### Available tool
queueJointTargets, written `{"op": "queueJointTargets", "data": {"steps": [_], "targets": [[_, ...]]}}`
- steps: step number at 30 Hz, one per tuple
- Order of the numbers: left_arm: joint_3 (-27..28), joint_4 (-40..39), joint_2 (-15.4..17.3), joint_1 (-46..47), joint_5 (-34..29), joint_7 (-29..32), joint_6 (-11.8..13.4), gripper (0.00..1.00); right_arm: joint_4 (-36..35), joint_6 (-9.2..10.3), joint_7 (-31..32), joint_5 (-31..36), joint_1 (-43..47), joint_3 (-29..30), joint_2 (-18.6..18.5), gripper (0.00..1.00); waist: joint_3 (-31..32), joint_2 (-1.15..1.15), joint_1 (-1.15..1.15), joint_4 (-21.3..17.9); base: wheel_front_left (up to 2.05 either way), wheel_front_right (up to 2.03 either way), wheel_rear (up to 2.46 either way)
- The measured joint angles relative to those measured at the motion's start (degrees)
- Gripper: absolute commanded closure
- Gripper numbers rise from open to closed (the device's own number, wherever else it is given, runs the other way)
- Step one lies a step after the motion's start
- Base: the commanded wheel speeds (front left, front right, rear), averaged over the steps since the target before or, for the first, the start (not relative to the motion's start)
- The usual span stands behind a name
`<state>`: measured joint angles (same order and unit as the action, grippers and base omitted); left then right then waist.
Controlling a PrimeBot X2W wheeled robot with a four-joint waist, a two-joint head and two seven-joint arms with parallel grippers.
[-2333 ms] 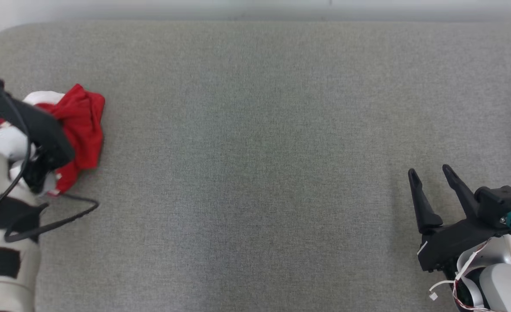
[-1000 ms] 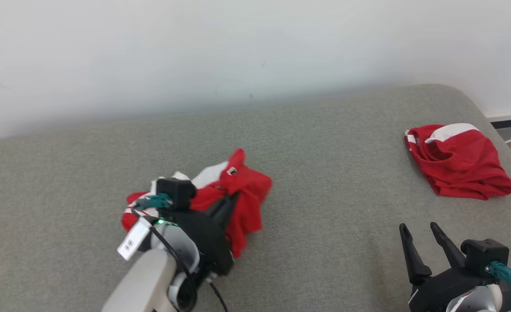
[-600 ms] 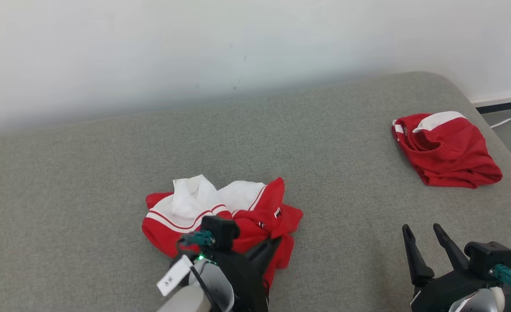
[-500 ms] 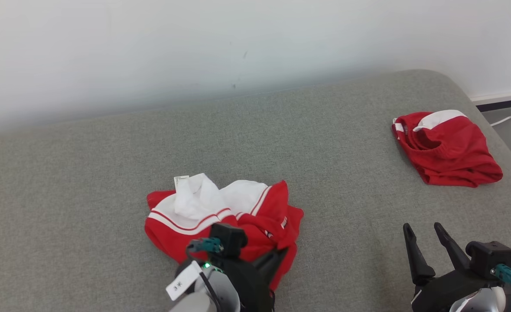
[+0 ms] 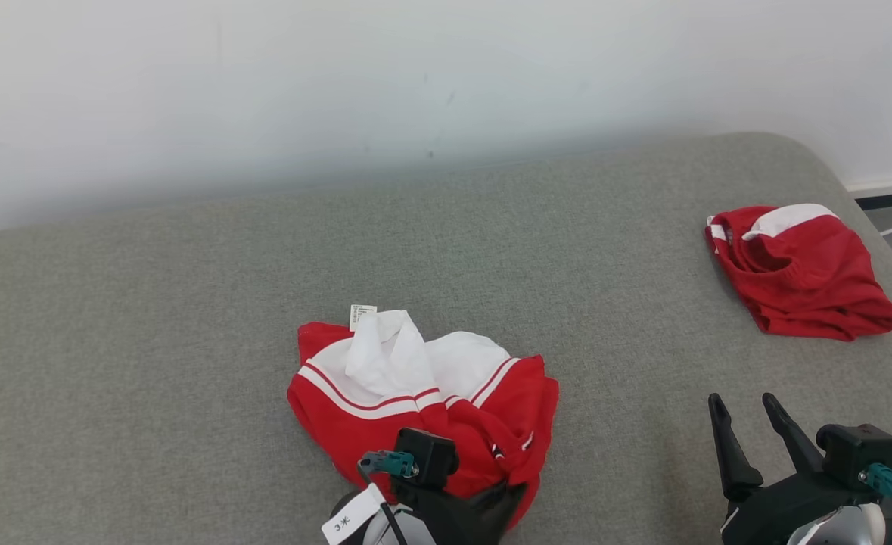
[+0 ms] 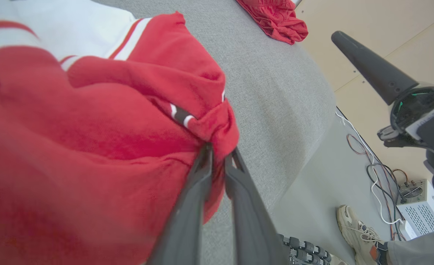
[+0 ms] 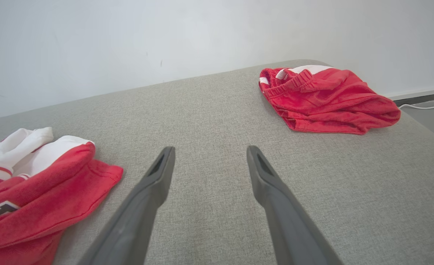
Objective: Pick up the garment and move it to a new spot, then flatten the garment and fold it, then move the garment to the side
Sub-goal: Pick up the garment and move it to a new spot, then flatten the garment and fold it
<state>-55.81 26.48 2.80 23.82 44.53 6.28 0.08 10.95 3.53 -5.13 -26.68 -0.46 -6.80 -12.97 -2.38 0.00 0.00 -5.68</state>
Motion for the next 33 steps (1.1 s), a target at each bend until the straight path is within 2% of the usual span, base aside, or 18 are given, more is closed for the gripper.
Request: {"op": "queueJointTargets", "data": {"steps": [8,14,19,22,26,33], "targets": [[-0.5,-1.4,0.0,-0.1,0.8,-1.5,1.3,0.00,0.7,-0.01,-0.4,-0.4,1.3,0.1,0.0,0.00,1.8,0.00,0.00,1.5,0.00,0.00,0.00],[1.9,-1.9,0.0,-0.1,0.8,-3.4,2.4,0.00,1.4,-0.01,-0.5,-0.6,2.2,0.2,0.1,0.00,3.1,0.00,0.00,2.7,0.00,0.00,0.00],[4.2,-1.3,3.0,0.6,-1.0,-5.1,4.1,0.00,1.6,-0.24,-0.5,-0.5,2.3,-0.7,0.6,0.00,4.1,0.00,0.00,3.0,0.00,0.00,0.00],[7.1,0.1,4.7,1.6,-0.7,-6.4,4.8,0.00,1.2,-0.38,-0.5,-0.5,2.2,-1.3,0.9,0.00,4.4,0.00,0.00,2.5,0.00,0.00,0.00],[7.7,2.9,6.4,3.9,-1.6,-6.6,5.2,0.00,0.7,-0.52,-0.5,-0.4,2.2,-1.8,0.9,0.00,4.5,0.01,0.00,1.4,0.00,0.00,0.00],[8.1,8.8,6.5,8.7,-1.9,-4.5,5.3,0.00,0.3,-0.53,-0.5,-0.4,2.1,-2.0,0.8,0.00,4.4,0.01,0.00,-0.7,0.00,0.00,0.00]]}}
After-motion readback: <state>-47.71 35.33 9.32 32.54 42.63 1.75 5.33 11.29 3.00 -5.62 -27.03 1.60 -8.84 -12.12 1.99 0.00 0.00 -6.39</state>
